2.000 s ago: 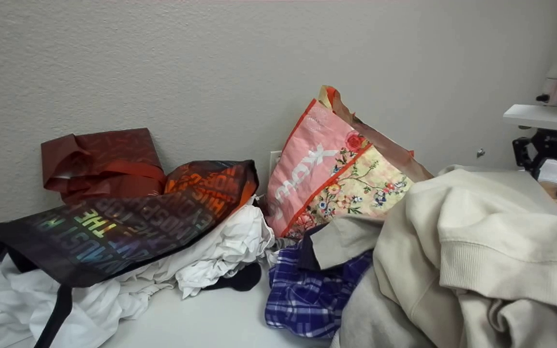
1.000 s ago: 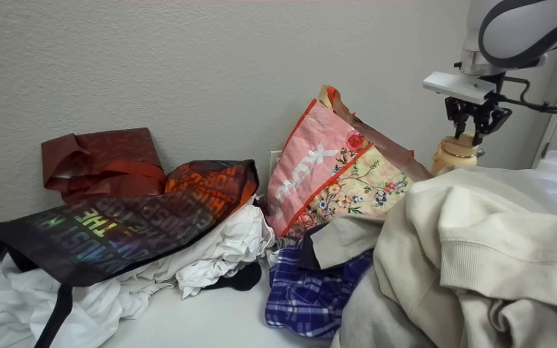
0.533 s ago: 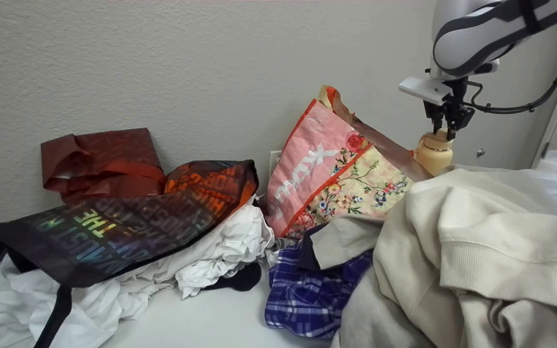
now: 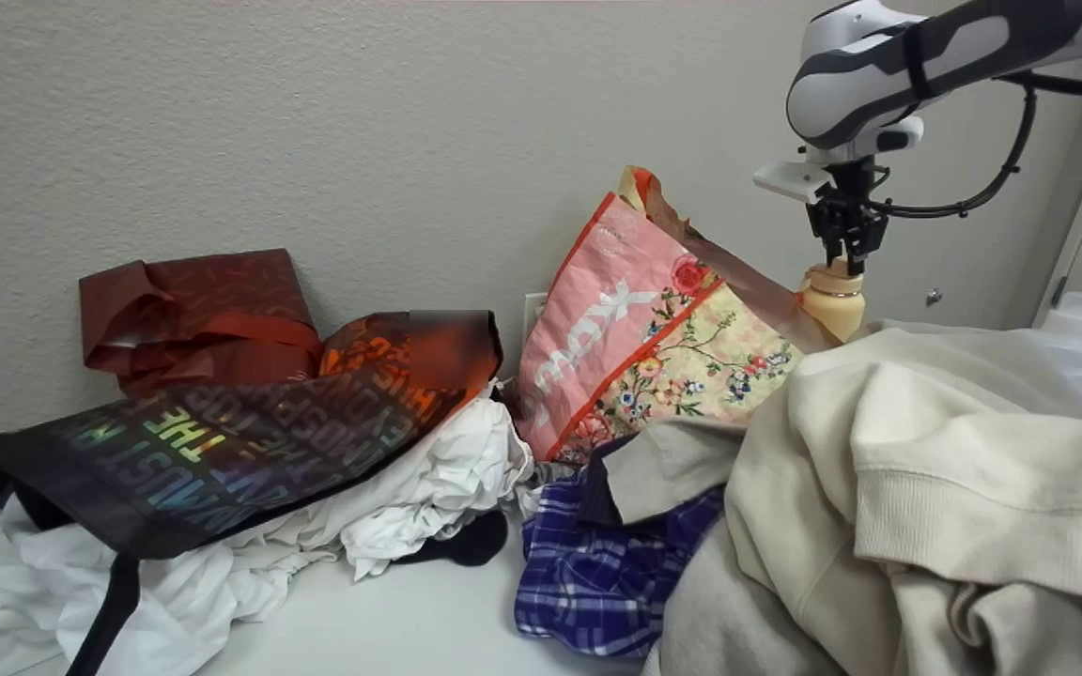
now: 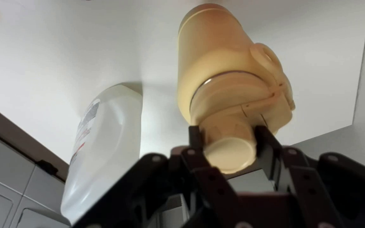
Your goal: Move the bottle backward
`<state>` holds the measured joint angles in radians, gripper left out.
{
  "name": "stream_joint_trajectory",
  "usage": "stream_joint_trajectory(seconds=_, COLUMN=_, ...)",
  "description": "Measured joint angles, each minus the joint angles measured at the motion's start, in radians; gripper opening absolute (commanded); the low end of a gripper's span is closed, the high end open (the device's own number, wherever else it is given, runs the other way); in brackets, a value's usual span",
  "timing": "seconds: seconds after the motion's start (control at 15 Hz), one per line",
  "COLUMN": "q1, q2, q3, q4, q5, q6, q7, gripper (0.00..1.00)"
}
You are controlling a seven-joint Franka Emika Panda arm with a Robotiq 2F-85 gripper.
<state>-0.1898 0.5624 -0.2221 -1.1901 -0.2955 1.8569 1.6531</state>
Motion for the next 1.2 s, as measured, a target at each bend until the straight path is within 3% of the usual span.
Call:
stream_joint_trajectory(seconds=0.47, q1=-0.049, q2=0.156, q3=-0.011, q4=0.249, q5=0.117, q6=-0.167, q7=0.003, gripper=0.20)
stream_joint_trajectory(seconds=1.07, q1=-0.076, q2=0.183, q3=-0.009, q4=0.305, q5=0.173, q6=-0.179, q7=0.070, gripper=0.20)
stream_joint_trajectory(seconds=1.13, q1=-0.076, q2=0.183, q3=-0.008, q4=0.305, q5=0.174, q6=-0.179, q7=0.079, gripper=0.70)
stream_joint_trajectory(seconds=1.2, q1=-0.075, q2=0.183, q3=-0.008, q4=0.304, q5=0.174, q6=-0.179, q7=0.081, gripper=0.71)
